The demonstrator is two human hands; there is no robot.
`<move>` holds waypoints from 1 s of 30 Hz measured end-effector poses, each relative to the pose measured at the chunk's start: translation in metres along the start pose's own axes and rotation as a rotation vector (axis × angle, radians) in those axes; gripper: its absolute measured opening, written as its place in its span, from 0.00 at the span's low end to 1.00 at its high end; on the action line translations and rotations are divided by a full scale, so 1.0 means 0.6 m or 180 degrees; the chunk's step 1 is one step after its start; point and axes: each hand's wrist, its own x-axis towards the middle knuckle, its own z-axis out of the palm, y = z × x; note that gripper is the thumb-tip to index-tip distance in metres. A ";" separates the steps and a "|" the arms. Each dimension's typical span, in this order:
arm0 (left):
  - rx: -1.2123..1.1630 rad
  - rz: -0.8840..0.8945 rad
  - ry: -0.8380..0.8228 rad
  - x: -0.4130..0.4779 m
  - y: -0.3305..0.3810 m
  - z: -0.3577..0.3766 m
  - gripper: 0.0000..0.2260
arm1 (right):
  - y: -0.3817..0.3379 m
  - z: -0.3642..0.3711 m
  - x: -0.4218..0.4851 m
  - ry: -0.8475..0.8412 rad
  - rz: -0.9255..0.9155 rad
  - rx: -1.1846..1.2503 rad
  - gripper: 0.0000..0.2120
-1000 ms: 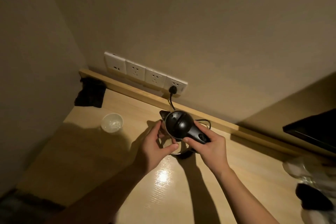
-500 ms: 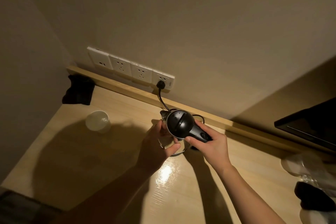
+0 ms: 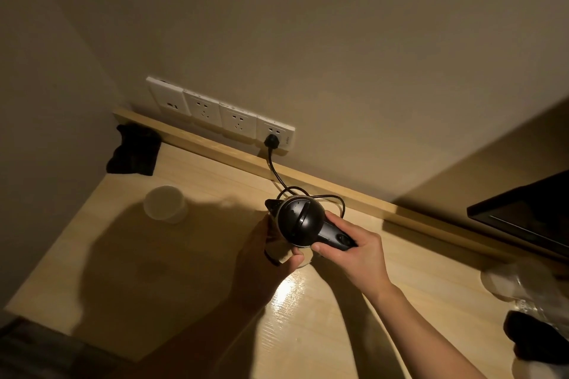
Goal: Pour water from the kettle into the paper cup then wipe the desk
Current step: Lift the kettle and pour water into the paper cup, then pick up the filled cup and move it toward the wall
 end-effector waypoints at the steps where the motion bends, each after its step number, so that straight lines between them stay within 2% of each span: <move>1: -0.0021 -0.0033 -0.0018 0.001 -0.003 0.002 0.16 | 0.000 -0.001 0.000 -0.0009 -0.0011 0.0005 0.31; 4: -0.0262 0.0010 -0.0134 0.001 0.003 0.006 0.15 | -0.004 -0.006 0.004 -0.0064 -0.0011 -0.0002 0.32; 7: -0.0904 -0.0255 -0.0312 0.008 0.021 -0.003 0.21 | -0.008 -0.013 0.006 -0.0109 -0.0016 -0.0119 0.32; 9: -0.1024 -0.0217 -0.0338 0.011 0.027 -0.016 0.26 | -0.010 -0.012 0.002 -0.0063 -0.0080 -0.0453 0.32; 12: -0.0737 -0.0282 -0.0489 0.016 0.024 -0.064 0.33 | -0.031 0.001 -0.006 0.0301 -0.0350 -0.1353 0.35; 14: -0.0496 -0.0395 -0.0618 0.020 0.003 -0.112 0.38 | -0.068 0.026 -0.009 0.0506 -0.0816 -0.1619 0.34; 16: -0.0245 -0.0495 -0.0628 0.028 -0.025 -0.171 0.44 | -0.113 0.068 -0.007 0.0388 -0.1234 -0.1534 0.30; 18: -0.0014 -0.0430 -0.0470 0.040 -0.053 -0.239 0.42 | -0.155 0.125 0.000 -0.0026 -0.1353 -0.1395 0.27; 21: 0.0335 -0.0287 -0.0274 0.062 -0.098 -0.329 0.40 | -0.192 0.219 0.024 -0.0599 -0.1093 -0.1352 0.30; 23: 0.0571 -0.0342 -0.0327 0.082 -0.136 -0.376 0.41 | -0.194 0.279 0.049 -0.0810 -0.0792 -0.1318 0.35; 26: 0.0937 -0.0398 -0.0716 0.109 -0.200 -0.413 0.42 | -0.178 0.354 0.093 -0.1143 -0.0287 -0.1330 0.42; 30: 0.0966 -0.0659 -0.1167 0.147 -0.252 -0.407 0.43 | -0.146 0.428 0.128 -0.1458 0.0338 -0.1323 0.48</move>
